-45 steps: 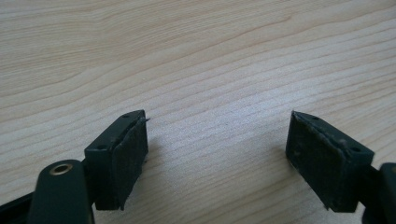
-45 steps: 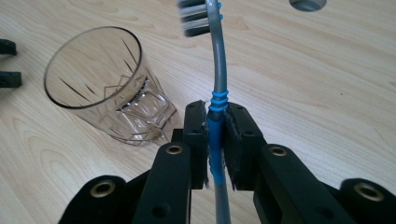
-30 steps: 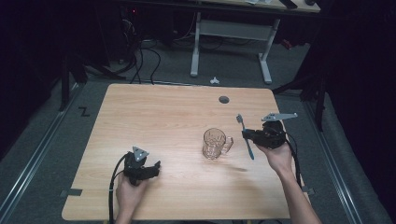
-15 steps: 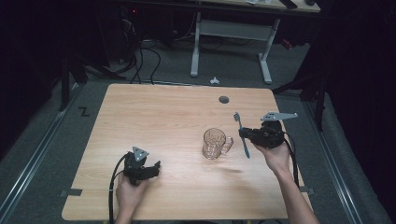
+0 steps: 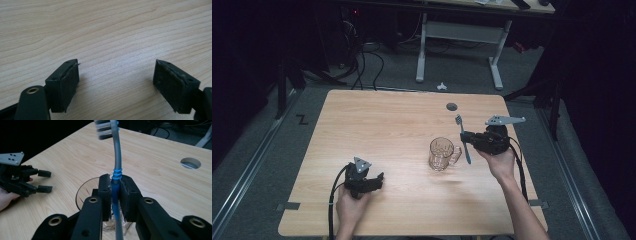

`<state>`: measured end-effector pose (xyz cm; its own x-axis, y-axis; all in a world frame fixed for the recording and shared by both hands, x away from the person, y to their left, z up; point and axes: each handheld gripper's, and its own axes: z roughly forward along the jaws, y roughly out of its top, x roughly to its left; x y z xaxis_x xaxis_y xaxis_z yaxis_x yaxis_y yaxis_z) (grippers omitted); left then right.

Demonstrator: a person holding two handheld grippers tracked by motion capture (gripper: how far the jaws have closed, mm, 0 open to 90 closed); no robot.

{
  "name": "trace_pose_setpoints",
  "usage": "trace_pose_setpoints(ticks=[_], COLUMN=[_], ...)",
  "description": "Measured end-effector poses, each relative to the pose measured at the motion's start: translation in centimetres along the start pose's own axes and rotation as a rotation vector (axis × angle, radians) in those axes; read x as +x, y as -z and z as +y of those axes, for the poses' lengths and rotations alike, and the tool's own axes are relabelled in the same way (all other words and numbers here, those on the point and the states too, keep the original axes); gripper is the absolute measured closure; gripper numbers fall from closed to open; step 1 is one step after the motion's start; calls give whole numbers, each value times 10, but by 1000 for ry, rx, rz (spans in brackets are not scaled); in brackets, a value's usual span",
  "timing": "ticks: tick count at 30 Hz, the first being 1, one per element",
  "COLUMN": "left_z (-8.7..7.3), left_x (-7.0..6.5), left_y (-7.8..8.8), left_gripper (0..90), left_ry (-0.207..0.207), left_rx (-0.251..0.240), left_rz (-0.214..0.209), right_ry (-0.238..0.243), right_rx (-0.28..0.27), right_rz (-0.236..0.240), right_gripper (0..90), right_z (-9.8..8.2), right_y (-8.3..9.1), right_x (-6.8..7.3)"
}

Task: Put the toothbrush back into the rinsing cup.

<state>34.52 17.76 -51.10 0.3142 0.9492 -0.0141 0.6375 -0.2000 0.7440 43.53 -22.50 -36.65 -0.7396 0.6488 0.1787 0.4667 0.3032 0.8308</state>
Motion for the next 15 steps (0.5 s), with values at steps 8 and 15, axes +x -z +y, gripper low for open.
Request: trace_pose_setpoints(ticks=[8, 15], left_z=[0, 0], left_x=[0, 0], left_y=[0, 0], left_gripper=[215, 215], left_ry=[0, 0], left_rx=[0, 0], left_rz=[0, 0], right_ry=[13, 14], right_rx=[-26, -35], right_rz=[2, 9], right_gripper=[800, 800], right_z=[10, 19], right_y=[-5, -10], right_x=[4, 5])
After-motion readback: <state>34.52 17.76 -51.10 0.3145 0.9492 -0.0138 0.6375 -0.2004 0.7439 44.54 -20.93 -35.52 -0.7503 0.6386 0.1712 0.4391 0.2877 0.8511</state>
